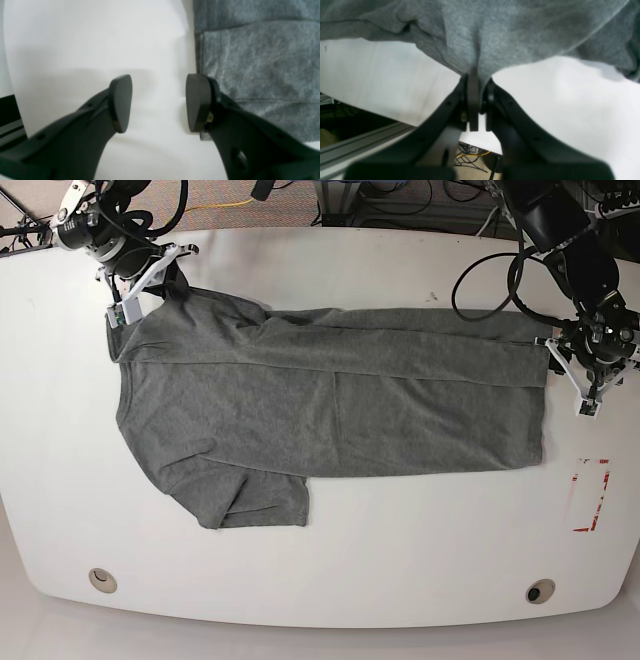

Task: Fold the T-shirt properly
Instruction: 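Regrasp the shirt edge with the right gripper near the sleeve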

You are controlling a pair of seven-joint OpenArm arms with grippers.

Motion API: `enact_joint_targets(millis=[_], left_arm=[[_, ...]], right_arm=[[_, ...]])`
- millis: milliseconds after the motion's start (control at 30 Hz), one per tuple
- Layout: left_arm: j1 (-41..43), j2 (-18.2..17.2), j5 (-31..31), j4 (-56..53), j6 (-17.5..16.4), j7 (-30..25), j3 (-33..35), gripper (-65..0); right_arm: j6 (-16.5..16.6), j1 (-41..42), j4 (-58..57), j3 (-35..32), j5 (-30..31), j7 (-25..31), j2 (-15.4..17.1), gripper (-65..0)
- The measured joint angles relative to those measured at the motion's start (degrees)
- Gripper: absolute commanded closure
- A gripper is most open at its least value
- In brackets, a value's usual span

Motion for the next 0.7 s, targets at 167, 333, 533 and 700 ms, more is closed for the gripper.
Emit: enact_joint_targets(millis=[167,333,533,700], left_arm=[[0.1,0.0,-0.1,0.0,0.0,0.0,0.0,-31.7],[1.7,0.0,0.0,0.0,0.0,0.0,0.0,-31.7],[1.5,0.0,0.0,-0.1,0.0,-0.1,0.0,-31.7],[2.7,0.0,0.1,-0.1,0.0,0.0,0.0,-31.7]], right_arm=[[0.0,2.9,0.0,0.1,-0.2,-1.0,0.0,0.0],[0.0,6.6,0.0,0.0,-0.1,-1.0,1.6,0.0],[0.0,11.1,-0.1,-0.2,-0.4,-1.0,3.5,0.0],[0.2,13.6,-2.8,-0.2,-0.3,-0.9,4.7,0.0]])
